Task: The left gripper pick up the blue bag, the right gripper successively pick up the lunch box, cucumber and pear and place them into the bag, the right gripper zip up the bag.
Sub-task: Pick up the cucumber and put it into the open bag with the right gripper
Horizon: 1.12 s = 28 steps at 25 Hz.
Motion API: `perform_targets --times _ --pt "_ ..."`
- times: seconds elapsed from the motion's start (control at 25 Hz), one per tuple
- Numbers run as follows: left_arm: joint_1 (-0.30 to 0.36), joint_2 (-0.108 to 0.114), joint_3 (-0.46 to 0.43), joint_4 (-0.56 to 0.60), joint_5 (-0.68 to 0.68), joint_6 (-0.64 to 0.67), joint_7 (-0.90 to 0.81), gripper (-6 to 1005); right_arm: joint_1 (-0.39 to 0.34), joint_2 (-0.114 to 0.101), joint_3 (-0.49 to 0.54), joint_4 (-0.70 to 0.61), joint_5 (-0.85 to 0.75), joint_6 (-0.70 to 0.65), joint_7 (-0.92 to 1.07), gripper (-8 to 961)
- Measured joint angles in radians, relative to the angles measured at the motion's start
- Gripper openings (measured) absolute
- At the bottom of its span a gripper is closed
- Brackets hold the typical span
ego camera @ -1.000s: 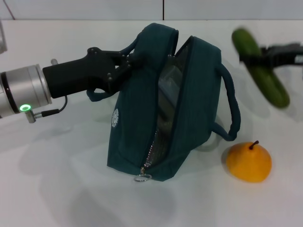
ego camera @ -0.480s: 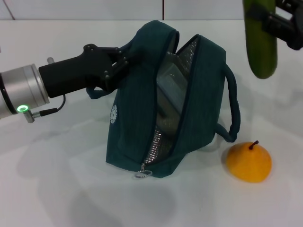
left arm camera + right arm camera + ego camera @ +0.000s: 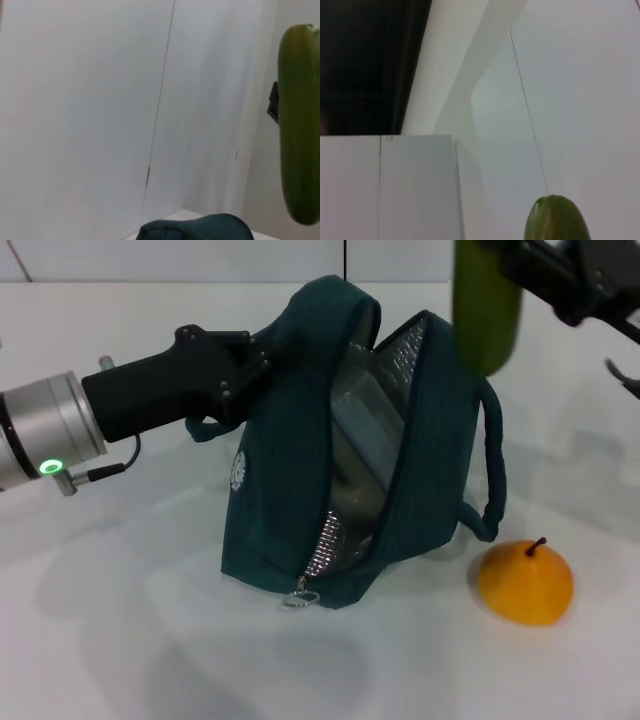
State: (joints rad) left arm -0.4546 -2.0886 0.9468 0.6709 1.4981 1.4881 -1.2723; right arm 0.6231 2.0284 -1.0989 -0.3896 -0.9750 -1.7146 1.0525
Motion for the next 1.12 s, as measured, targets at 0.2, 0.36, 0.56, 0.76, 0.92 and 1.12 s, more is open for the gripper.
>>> perform_targets --times 0.2,0.36,0.56,0.76,0.92,1.12 --pt "-0.014 0.001 0.001 -0.042 -0.027 0.000 0.044 36 0.087 0.000 -0.015 0.151 0.076 0.000 -0.125 605" --pt "-0.015 0.001 0.003 -0.043 -0.027 0.000 0.062 36 0.132 0.000 -0.049 0.212 0.111 0.016 -0.139 605" --pt "-0.016 0.000 0.004 -0.044 -0.027 -0.001 0.063 36 0.144 -0.001 -0.090 0.221 0.112 0.021 -0.132 605" --pt "-0.016 0.000 0.006 -0.044 -0.027 -0.002 0.063 35 0.151 -0.001 -0.134 0.230 0.114 0.024 -0.129 604" --pt "-0.025 -0.001 0.006 -0.061 -0.027 -0.002 0.069 35 0.160 -0.001 -0.227 0.231 0.174 0.043 -0.120 604" --pt "-0.049 -0.001 0.006 -0.105 -0.027 -0.002 0.089 35 0.151 -0.001 -0.472 0.204 0.397 0.115 -0.095 604"
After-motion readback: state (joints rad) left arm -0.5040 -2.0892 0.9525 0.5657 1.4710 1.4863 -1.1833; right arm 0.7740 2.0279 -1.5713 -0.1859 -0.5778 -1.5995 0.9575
